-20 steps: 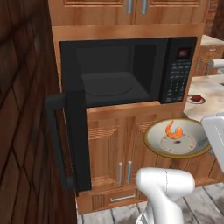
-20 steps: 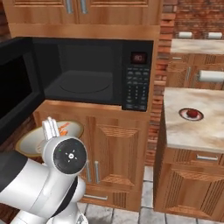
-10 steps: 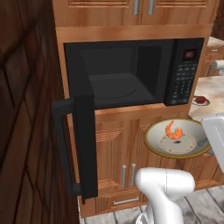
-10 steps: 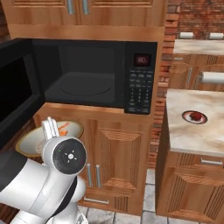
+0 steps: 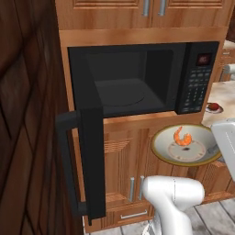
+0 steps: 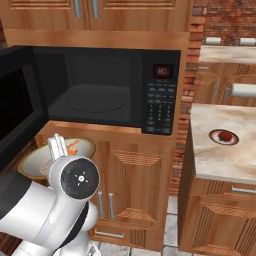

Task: Remove the mango from the bowl and place it on the small plate. Then place the bowl with only the shrimp in the microwave, close the door, and press the start button to microwave the shrimp.

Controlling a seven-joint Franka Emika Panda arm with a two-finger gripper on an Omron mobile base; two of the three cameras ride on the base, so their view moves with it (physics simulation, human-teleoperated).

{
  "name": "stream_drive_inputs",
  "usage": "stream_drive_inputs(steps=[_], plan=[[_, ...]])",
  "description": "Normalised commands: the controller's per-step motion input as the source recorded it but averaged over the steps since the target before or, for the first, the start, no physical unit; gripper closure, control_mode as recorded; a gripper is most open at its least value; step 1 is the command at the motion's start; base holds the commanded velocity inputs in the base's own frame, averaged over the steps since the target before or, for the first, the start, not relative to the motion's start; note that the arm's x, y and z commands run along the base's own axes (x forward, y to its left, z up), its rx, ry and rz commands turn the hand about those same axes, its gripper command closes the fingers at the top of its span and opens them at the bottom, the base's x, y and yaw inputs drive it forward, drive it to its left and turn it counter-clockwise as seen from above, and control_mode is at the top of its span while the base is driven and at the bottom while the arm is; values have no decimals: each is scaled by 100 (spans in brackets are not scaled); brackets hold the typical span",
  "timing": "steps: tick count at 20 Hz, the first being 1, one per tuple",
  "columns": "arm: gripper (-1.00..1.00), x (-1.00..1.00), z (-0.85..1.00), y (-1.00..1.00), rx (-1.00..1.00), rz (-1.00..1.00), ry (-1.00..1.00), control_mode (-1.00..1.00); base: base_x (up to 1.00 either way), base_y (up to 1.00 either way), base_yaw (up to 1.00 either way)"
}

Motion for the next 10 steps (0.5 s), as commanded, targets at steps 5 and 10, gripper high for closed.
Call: stream_drive_inputs(steps=[5, 10], plan=[[100, 0, 0, 0, 0, 0, 0, 100, 14, 5, 0], [100, 0, 0, 0, 0, 0, 0, 100, 5, 0, 0]])
